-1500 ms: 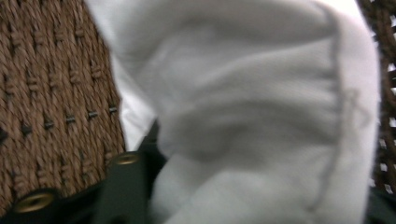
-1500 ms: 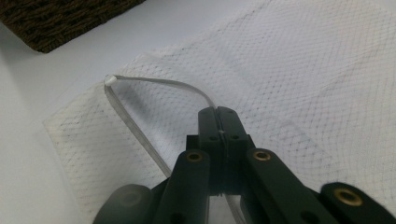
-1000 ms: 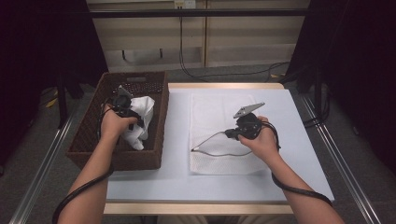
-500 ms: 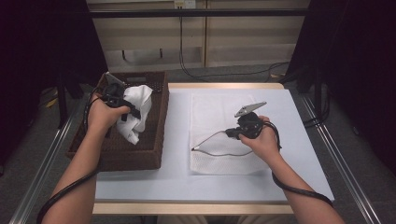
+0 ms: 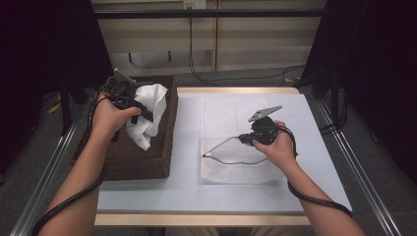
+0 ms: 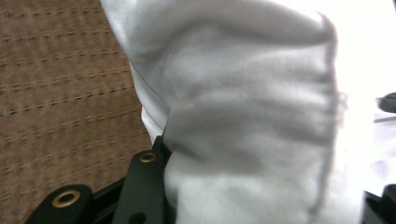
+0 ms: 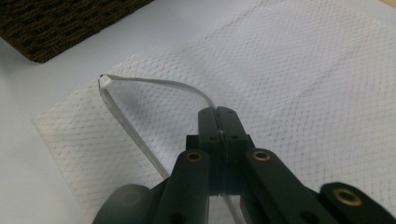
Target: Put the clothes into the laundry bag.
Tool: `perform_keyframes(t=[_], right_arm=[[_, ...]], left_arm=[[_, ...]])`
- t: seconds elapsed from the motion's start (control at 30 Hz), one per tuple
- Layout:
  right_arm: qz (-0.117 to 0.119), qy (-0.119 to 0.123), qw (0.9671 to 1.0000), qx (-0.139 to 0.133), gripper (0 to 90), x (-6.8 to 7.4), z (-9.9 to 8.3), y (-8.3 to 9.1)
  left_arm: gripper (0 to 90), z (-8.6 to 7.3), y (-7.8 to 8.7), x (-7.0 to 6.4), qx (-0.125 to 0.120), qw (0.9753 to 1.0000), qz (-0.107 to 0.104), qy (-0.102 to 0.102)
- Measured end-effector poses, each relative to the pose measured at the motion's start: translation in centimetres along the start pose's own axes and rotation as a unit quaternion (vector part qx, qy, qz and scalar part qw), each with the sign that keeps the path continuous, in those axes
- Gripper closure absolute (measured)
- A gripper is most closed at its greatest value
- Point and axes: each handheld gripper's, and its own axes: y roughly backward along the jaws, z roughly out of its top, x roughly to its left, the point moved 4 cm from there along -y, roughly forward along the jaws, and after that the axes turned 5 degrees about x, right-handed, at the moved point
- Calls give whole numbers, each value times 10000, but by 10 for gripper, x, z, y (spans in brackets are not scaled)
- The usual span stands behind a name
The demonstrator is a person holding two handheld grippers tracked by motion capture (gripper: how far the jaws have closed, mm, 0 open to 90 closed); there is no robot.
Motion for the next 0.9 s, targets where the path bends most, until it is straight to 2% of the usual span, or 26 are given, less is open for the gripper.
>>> perform_keyframes(t=[0.2, 0.27, 0.4, 0.43, 0.5, 0.53, 0.6, 0.67, 0.73, 0.8, 0.83, 0.9], right_arm=[[49, -42, 10000, 31, 900, 1, 0, 2], [-4, -40, 10000, 24, 900, 0, 1, 2], [-20, -52, 10000, 14, 900, 0, 2, 3], [-4, -39, 10000, 5, 900, 0, 2, 3], [28, -15, 10000, 8, 900, 0, 3, 3], [21, -33, 10000, 0, 900, 0, 3, 3], [40, -41, 10000, 5, 900, -1, 4, 3], [48, -70, 10000, 13, 900, -1, 4, 2], [12, -120, 9999, 26, 900, -1, 4, 2], [41, -125, 9999, -1, 900, -1, 5, 2], [38, -92, 9999, -29, 900, -1, 5, 2], [28, -98, 9999, -20, 900, -1, 6, 3]], left_arm=[[623, -3, 1, -22, 85, 9994, -233, -250], [622, -4, 0, -28, 120, 9988, -291, -371], [622, -4, -3, -39, 180, 9978, -313, -556], [622, -5, -4, -43, 188, 9978, -362, -531], [622, -5, -5, -46, 265, 9967, -388, -658], [622, -6, -6, -50, 237, 9968, -405, -643], [622, -6, -7, -54, 298, 9953, -427, -817], [622, -7, -9, -59, 260, 9953, -402, -846], [622, -9, -10, -63, 352, 9932, -383, -1037], [622, -10, -12, -68, 370, 9922, -438, -1107], [622, -11, -13, -71, 340, 9925, -481, -1068], [622, -13, -15, -76, 414, 9910, -531, -1160]])
